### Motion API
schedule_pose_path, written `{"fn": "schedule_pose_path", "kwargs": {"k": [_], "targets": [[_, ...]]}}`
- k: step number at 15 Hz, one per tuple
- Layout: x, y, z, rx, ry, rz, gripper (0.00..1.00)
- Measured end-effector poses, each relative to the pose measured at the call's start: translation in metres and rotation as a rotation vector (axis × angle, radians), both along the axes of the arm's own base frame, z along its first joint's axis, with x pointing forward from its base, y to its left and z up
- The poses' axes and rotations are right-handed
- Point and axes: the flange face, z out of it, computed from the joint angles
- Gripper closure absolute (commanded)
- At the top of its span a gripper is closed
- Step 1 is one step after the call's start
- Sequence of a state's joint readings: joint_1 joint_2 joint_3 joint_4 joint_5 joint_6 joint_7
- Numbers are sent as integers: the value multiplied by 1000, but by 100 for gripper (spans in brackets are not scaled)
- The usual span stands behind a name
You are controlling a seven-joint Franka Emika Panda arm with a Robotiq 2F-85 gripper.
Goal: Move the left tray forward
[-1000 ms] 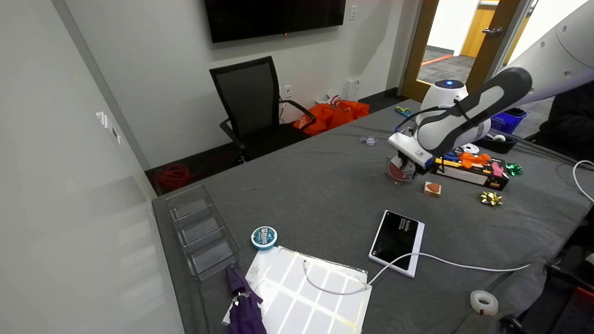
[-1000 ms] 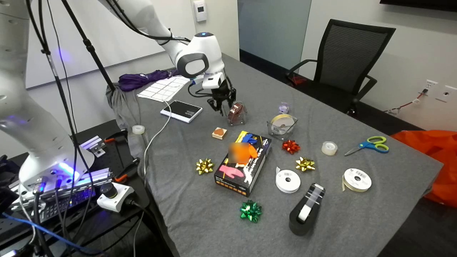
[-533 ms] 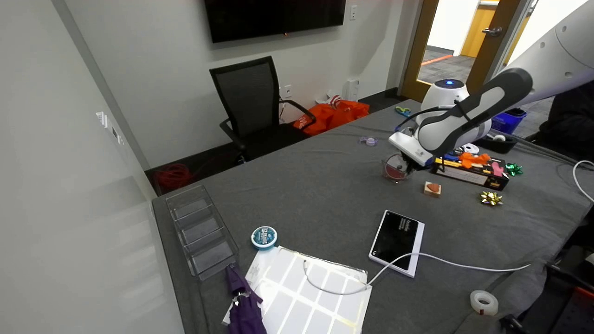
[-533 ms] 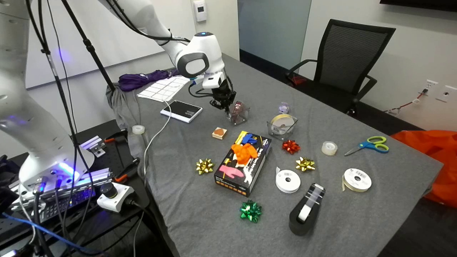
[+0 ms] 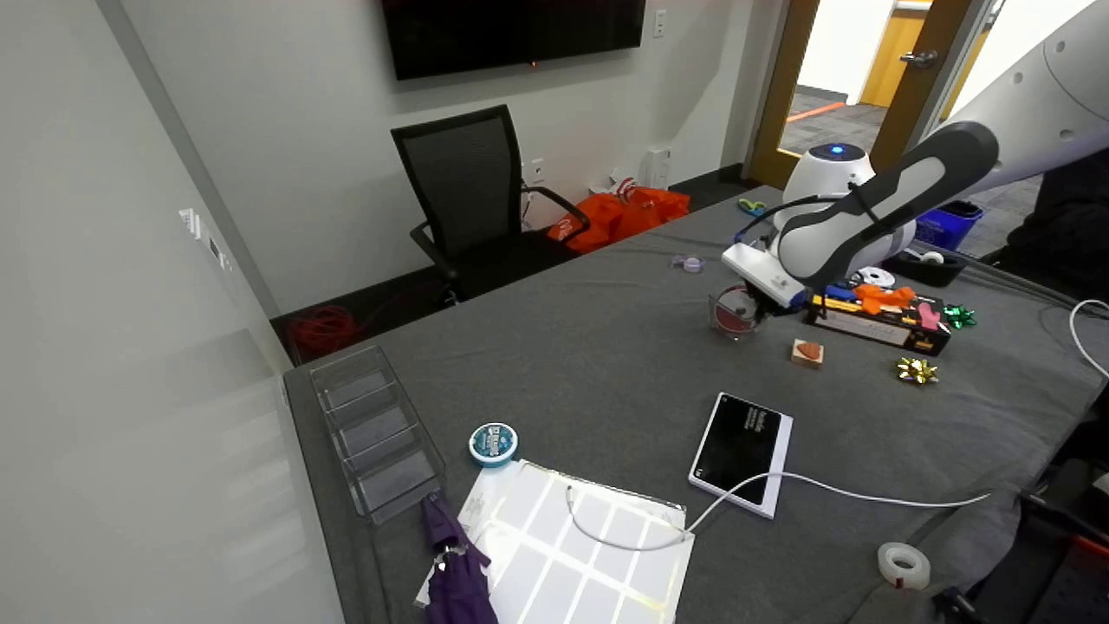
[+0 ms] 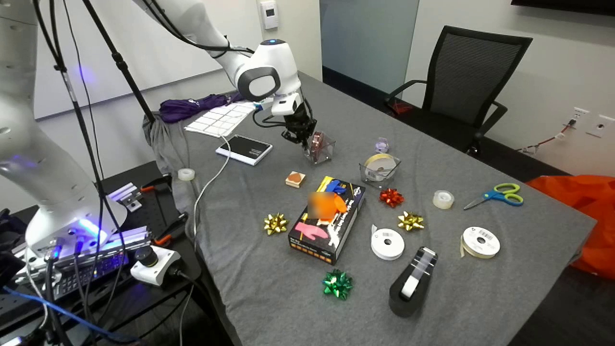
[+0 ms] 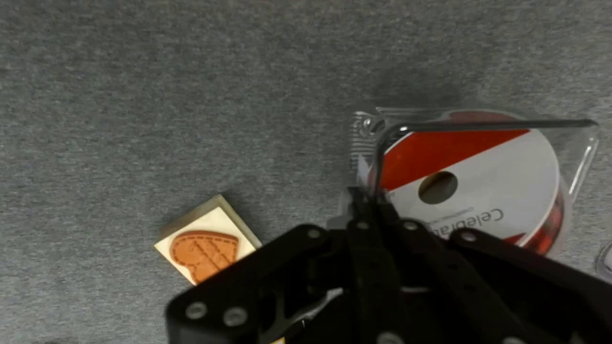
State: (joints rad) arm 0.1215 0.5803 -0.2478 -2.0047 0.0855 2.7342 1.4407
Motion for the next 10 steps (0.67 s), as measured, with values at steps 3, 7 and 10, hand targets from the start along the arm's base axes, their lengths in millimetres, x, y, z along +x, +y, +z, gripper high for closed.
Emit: {"fn": "schedule_pose_path", "kwargs": {"k": [3, 7, 10], "targets": [[-2, -1, 11, 3, 1, 18, 99], [-19, -17, 19, -11, 28, 74, 99], [-40, -41, 20, -17, 57, 124, 99]]}}
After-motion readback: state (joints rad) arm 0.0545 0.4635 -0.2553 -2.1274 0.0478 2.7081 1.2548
